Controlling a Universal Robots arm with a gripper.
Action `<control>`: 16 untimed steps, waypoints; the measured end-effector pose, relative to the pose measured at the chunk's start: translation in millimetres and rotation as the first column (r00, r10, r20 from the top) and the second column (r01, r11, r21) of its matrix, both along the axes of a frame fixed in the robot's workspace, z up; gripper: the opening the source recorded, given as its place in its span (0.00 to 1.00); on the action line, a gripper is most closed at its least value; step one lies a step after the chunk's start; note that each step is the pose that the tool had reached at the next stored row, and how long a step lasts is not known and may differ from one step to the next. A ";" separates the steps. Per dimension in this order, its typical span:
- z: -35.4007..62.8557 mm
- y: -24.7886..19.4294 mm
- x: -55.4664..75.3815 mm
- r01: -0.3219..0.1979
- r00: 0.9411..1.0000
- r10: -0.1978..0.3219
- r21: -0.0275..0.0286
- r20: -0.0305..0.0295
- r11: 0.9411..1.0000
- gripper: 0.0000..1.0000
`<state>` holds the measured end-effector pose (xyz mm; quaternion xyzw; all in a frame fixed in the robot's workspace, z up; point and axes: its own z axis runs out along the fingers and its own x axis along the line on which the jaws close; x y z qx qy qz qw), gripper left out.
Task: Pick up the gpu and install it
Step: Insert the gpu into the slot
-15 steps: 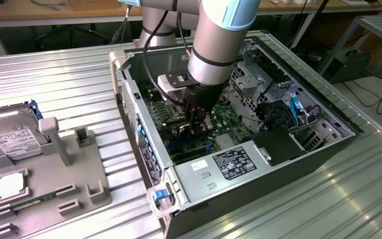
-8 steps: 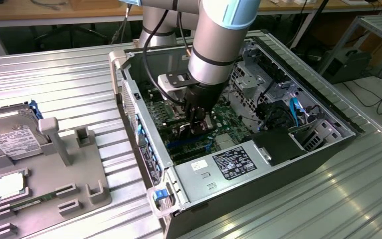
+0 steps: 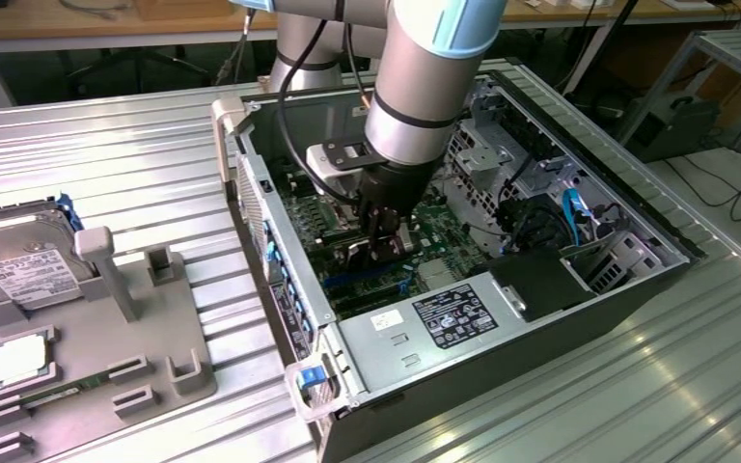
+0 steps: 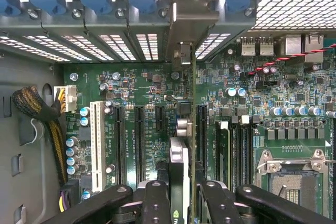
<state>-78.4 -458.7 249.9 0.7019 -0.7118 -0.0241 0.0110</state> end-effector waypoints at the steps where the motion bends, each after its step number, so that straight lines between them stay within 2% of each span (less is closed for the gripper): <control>1: 0.0 0.0 0.0 0.000 1.000 0.000 0.000 0.000 1.000 0.28; 12: -3.0 -0.1 0.0 0.000 1.000 0.000 -0.001 0.000 1.000 0.28; 13: -4.8 0.1 0.1 0.000 1.000 0.000 0.001 0.001 1.000 0.28; 16: -4.4 0.0 0.0 0.000 1.000 0.000 0.000 0.000 1.000 0.28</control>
